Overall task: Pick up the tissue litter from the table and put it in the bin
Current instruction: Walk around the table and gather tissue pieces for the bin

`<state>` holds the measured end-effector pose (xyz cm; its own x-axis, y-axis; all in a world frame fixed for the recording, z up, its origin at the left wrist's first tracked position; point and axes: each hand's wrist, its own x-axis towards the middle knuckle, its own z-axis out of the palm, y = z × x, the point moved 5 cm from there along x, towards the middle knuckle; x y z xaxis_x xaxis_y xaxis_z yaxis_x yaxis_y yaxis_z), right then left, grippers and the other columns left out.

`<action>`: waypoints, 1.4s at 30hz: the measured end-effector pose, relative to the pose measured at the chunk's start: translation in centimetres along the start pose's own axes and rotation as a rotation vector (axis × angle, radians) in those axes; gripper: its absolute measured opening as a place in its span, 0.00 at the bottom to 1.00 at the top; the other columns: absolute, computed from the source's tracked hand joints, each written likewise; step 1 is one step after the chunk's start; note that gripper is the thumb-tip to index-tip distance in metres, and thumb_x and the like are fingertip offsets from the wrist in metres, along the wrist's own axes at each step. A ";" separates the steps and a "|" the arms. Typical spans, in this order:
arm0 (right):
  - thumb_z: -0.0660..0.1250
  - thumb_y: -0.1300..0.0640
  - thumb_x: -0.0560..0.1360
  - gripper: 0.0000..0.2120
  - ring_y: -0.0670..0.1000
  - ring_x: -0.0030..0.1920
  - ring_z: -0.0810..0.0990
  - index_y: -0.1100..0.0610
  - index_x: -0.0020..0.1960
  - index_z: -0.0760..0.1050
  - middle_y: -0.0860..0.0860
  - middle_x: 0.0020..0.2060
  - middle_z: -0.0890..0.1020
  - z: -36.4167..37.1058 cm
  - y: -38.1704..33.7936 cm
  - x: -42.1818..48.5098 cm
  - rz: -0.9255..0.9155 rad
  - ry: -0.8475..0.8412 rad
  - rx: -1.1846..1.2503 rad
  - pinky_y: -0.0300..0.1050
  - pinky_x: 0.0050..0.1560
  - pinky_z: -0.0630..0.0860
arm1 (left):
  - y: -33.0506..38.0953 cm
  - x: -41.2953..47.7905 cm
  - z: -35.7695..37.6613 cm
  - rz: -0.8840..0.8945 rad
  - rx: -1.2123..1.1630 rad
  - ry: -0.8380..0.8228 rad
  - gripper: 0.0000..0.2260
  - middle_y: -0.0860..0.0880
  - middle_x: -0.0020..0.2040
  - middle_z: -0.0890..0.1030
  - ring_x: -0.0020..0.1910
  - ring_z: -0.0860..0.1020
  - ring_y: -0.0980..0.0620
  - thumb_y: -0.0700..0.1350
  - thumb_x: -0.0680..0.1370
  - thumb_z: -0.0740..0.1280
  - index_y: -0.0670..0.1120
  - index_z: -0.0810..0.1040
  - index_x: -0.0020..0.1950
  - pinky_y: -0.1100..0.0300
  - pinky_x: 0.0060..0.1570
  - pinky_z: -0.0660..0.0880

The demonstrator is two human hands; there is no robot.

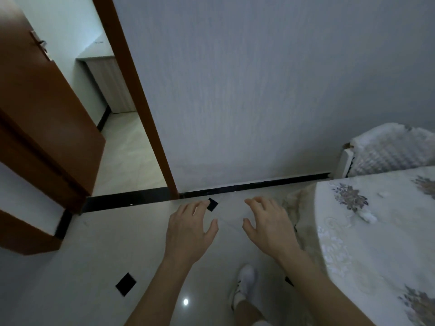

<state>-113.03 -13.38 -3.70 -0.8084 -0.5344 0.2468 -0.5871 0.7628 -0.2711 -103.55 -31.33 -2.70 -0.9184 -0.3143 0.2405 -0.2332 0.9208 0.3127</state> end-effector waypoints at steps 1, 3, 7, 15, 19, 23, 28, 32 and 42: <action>0.65 0.48 0.71 0.20 0.55 0.50 0.80 0.54 0.60 0.77 0.53 0.52 0.81 0.3 0.7 1.2 0.018 0.006 -0.002 0.51 0.46 0.78 | 0.1 1.7 0.7 0.020 -0.002 -0.006 0.22 0.50 0.58 0.81 0.56 0.78 0.50 0.57 0.76 0.61 0.48 0.77 0.65 0.54 0.52 0.75; 0.65 0.48 0.71 0.19 0.55 0.50 0.80 0.54 0.60 0.77 0.53 0.52 0.81 0.8 2.4 3.7 0.061 0.021 0.009 0.51 0.47 0.78 | 0.4 5.4 2.1 0.052 -0.008 -0.026 0.22 0.50 0.58 0.81 0.56 0.77 0.51 0.57 0.76 0.61 0.48 0.77 0.65 0.55 0.53 0.75; 0.66 0.48 0.70 0.19 0.55 0.49 0.80 0.53 0.59 0.77 0.52 0.51 0.81 2.3 6.4 9.3 0.137 0.017 0.038 0.50 0.45 0.77 | 1.4 13.3 4.4 0.082 -0.010 -0.058 0.21 0.51 0.59 0.80 0.57 0.77 0.51 0.56 0.76 0.64 0.49 0.76 0.66 0.54 0.53 0.75; 0.69 0.50 0.69 0.20 0.56 0.51 0.80 0.55 0.59 0.78 0.53 0.51 0.81 2.6 15.0 20.2 0.220 0.039 0.037 0.49 0.47 0.78 | 4.6 27.3 8.4 0.151 -0.045 -0.100 0.23 0.51 0.61 0.80 0.59 0.76 0.50 0.58 0.76 0.58 0.49 0.75 0.67 0.53 0.56 0.74; 0.67 0.48 0.71 0.21 0.55 0.52 0.79 0.55 0.61 0.77 0.53 0.53 0.81 1.9 18.7 22.6 0.288 0.044 0.028 0.50 0.49 0.79 | 7.5 31.5 10.6 0.219 -0.090 -0.134 0.23 0.52 0.60 0.80 0.58 0.76 0.50 0.58 0.76 0.58 0.49 0.76 0.67 0.53 0.54 0.74; 0.66 0.47 0.73 0.20 0.53 0.53 0.79 0.53 0.62 0.77 0.51 0.54 0.80 1.0 22.5 23.1 0.385 0.064 -0.002 0.48 0.49 0.78 | 11.3 35.3 13.5 0.307 -0.135 -0.216 0.23 0.52 0.61 0.79 0.59 0.75 0.51 0.59 0.76 0.59 0.49 0.76 0.67 0.54 0.55 0.73; 0.64 0.48 0.72 0.18 0.54 0.50 0.79 0.53 0.59 0.77 0.51 0.53 0.80 0.2 28.2 21.1 0.617 0.084 -0.047 0.50 0.45 0.78 | 17.7 38.6 18.1 0.508 -0.201 -0.312 0.23 0.53 0.61 0.79 0.59 0.75 0.52 0.59 0.77 0.58 0.50 0.76 0.67 0.53 0.55 0.75; 0.65 0.49 0.70 0.16 0.56 0.48 0.79 0.53 0.55 0.77 0.52 0.49 0.81 -0.7 32.5 18.0 0.822 0.085 -0.118 0.50 0.41 0.78 | 23.5 40.2 22.2 0.672 -0.227 -0.413 0.23 0.53 0.61 0.78 0.59 0.75 0.51 0.61 0.77 0.58 0.50 0.76 0.65 0.55 0.55 0.76; 0.68 0.49 0.75 0.18 0.56 0.55 0.78 0.52 0.64 0.76 0.52 0.56 0.81 -4.1 37.8 12.4 1.278 0.110 -0.177 0.50 0.49 0.78 | 35.4 41.7 27.4 0.990 -0.513 -0.680 0.24 0.53 0.63 0.77 0.60 0.74 0.54 0.61 0.76 0.57 0.50 0.75 0.67 0.58 0.59 0.73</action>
<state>-145.07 10.31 -7.04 -0.7763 0.6301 -0.0176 0.6142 0.7498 -0.2461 -158.84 -5.51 -6.74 -0.6411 0.7601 0.1066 0.6401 0.4529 0.6206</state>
